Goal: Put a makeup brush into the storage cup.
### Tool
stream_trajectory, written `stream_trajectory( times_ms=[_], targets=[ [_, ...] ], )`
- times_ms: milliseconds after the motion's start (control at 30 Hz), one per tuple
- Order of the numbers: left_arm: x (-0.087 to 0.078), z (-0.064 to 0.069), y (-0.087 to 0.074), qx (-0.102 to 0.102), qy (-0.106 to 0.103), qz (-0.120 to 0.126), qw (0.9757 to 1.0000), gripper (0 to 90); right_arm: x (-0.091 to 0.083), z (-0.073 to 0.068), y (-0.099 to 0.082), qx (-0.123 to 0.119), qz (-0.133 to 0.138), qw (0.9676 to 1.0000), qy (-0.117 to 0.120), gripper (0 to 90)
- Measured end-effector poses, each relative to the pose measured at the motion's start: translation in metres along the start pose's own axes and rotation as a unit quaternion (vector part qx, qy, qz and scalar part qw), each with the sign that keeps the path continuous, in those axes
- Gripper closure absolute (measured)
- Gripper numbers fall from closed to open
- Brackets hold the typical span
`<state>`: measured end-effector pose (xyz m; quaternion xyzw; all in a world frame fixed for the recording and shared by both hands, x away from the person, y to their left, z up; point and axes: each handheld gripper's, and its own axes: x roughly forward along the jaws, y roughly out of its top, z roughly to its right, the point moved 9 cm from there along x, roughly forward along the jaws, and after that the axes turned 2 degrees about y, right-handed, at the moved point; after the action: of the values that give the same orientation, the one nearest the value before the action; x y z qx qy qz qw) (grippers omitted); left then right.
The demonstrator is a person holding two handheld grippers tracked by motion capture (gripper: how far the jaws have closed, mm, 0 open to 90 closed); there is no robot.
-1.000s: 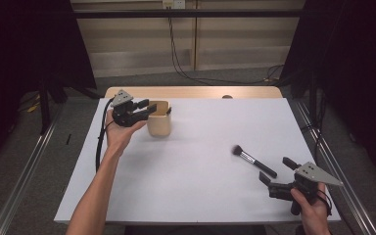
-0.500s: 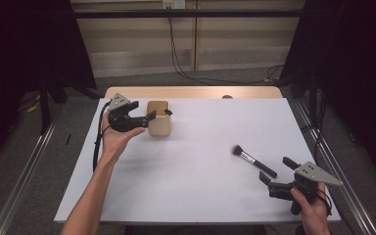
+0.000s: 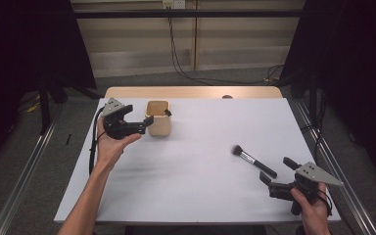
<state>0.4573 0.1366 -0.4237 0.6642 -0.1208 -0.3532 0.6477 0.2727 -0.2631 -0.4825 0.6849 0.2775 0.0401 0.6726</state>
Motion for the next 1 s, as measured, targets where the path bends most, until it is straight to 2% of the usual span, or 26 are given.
stream_trajectory(
  times_ms=[167, 233, 300, 367, 500, 533, 633, 700, 733, 833, 967, 1000],
  targets=[
    [-0.008, 0.002, -0.007, -0.002, -0.004, -0.001, 1.0, 2.1, -0.001, 0.0, 0.0, -0.001, 0.0, 1.0, -0.002, 0.0],
    [-0.013, 0.0, -0.012, 0.01, 0.013, -0.01, 0.9998, 2.2, -0.001, 0.0, 0.0, 0.0, 0.001, 1.0, -0.002, 0.0],
    [-0.018, -0.001, -0.014, 0.011, 0.02, -0.01, 0.9997, 2.3, -0.001, 0.0, 0.0, 0.001, -0.001, 1.0, -0.003, 0.0],
    [-0.024, 0.001, -0.016, 0.004, 0.013, -0.005, 0.9999, 2.2, -0.002, 0.0, 0.0, 0.001, 0.0, 1.0, -0.003, 0.0],
    [-0.033, 0.004, -0.024, 0.01, 0.013, -0.008, 0.9998, 2.5, -0.002, 0.0, 0.0, 0.001, 0.0, 1.0, -0.004, 0.0],
    [-0.036, 0.003, -0.027, 0.012, 0.019, -0.012, 0.9997, 2.6, -0.002, 0.0, 0.0, 0.001, 0.0, 1.0, -0.004, 0.0],
    [-0.042, 0.003, -0.034, -0.007, 0.015, -0.014, 0.9998, 2.4, -0.002, 0.0, 0.0, 0.001, 0.0, 1.0, -0.005, 0.0],
    [-0.046, 0.001, -0.037, 0.003, 0.022, -0.015, 0.9996, 2.3, -0.002, 0.0, 0.0, 0.001, 0.0, 1.0, -0.004, 0.0],
    [-0.048, 0.002, -0.039, 0.001, 0.022, -0.017, 0.9996, 2.1, -0.002, 0.0, 0.0, 0.0, 0.0, 1.0, -0.004, 0.0],
    [-0.054, 0.004, -0.041, 0.011, 0.028, -0.008, 0.9995, 2.2, -0.002, 0.0, 0.0, 0.0, 0.0, 1.0, -0.004, 0.0],
    [-0.06, 0.01, -0.044, 0.005, 0.026, -0.002, 0.9996, 2.2, -0.001, 0.0, 0.0, 0.0, 0.0, 1.0, -0.004, 0.0],
    [-0.062, 0.011, -0.045, 0.015, 0.029, -0.004, 0.9995, 2.4, -0.002, 0.0, 0.0, 0.0, 0.0, 1.0, -0.004, 0.0]
  ],
)
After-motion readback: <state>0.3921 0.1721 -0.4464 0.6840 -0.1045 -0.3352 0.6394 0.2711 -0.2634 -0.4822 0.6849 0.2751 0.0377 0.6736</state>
